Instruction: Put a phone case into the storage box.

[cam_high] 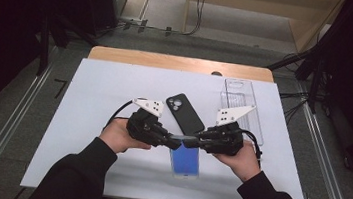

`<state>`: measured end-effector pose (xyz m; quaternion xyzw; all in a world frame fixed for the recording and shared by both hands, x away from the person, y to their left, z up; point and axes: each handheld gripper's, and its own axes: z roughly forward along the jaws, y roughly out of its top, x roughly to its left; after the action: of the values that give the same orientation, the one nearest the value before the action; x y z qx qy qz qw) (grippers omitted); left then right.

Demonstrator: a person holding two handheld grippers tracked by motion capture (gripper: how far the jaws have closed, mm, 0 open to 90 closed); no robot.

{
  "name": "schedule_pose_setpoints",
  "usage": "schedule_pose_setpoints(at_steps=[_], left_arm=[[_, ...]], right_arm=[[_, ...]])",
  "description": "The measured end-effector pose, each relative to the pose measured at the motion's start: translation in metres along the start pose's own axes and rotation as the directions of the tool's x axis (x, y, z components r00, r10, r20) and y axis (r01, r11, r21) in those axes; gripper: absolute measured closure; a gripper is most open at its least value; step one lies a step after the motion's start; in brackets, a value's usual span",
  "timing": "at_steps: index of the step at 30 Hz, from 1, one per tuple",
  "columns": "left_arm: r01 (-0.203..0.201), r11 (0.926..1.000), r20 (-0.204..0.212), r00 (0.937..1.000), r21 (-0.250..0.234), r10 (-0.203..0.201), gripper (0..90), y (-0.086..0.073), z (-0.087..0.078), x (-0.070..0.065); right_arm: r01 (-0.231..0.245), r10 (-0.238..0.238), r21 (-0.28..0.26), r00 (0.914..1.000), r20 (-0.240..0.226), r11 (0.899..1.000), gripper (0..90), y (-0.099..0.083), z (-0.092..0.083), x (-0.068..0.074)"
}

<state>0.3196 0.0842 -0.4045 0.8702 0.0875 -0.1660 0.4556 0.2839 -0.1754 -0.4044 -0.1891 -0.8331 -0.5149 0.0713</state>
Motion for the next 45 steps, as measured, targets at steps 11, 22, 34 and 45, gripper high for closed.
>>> schedule_pose_setpoints(at_steps=[11, 22, 34, 45], left_arm=[[0.05, 0.9984, -0.017, 0.9986, 0.027, -0.05, 81.3, -0.001, -0.004, 0.003], [0.141, 0.9899, -0.13, 0.9815, -0.003, -0.141, 81.2, 0.001, -0.016, 0.004], [0.286, 0.9541, -0.283, 0.9113, -0.088, -0.3, 81.0, 0.002, -0.026, 0.007], [0.369, 0.9163, -0.373, 0.8369, -0.156, -0.4, 81.0, 0.007, -0.027, 0.003]], right_arm=[[-0.052, 0.052, -0.028, 0.9986, 0.012, 0.998, 53.3, -0.003, -0.001, -0.003], [-0.073, 0.081, -0.083, 0.992, 0.097, 0.994, 23.7, -0.011, -0.003, -0.005], [-0.161, 0.197, -0.163, 0.952, 0.234, 0.973, 0.0, -0.018, -0.001, -0.004], [-0.19, 0.27, -0.226, 0.8713, 0.41, 0.955, 0.0, -0.014, 0.012, 0.008]])
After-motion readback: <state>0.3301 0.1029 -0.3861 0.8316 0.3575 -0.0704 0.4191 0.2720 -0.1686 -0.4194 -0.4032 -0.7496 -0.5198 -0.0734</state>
